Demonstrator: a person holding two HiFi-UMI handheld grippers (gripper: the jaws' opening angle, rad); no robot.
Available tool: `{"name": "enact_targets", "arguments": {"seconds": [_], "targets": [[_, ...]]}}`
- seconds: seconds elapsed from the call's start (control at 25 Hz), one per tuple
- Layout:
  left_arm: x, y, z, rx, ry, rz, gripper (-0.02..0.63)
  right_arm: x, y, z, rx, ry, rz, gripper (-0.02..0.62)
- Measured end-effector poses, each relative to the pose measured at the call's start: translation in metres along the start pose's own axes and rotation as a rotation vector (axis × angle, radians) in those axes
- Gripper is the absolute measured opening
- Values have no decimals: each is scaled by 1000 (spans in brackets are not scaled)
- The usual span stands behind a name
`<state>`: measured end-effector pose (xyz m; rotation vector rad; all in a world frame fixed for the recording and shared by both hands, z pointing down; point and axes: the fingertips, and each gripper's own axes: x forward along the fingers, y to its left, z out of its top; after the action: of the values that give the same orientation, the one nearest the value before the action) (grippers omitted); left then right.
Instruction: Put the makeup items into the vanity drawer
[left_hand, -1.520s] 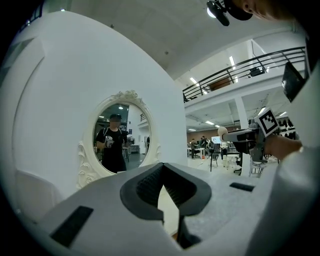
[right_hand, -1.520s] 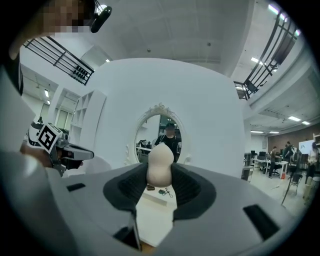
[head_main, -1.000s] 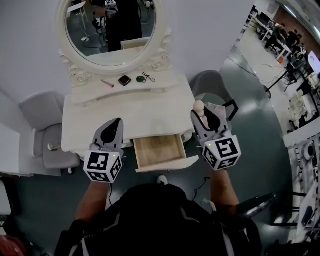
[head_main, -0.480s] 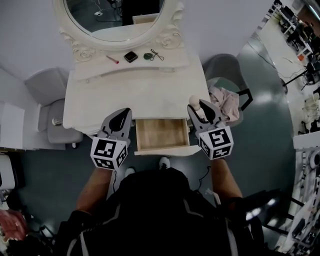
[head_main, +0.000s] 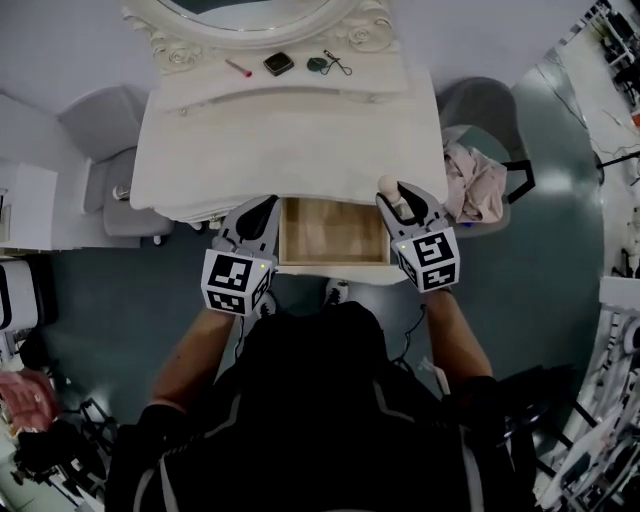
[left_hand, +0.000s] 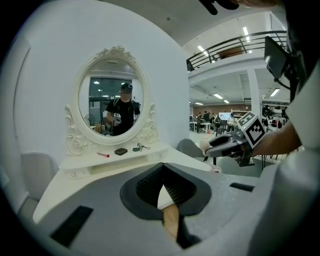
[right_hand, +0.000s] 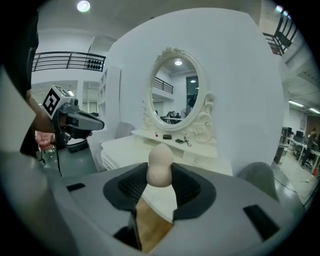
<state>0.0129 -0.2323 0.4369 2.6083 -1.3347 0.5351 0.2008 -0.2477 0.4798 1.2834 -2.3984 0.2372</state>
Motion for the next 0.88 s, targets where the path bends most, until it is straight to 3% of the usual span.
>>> {"name": "enact_targets", "arguments": {"seconds": [0.24,0.44,0.88], "targets": [[7,-12,-34,-68,65,8,3,23,11,-56,-8,97,74,155],[11,-20,-59,-66,107,10,3,40,20,-99,-25,175,116,155],[16,-21,-118,-172,203,40,3,73,47,-175,-128,330,241,155]]}}
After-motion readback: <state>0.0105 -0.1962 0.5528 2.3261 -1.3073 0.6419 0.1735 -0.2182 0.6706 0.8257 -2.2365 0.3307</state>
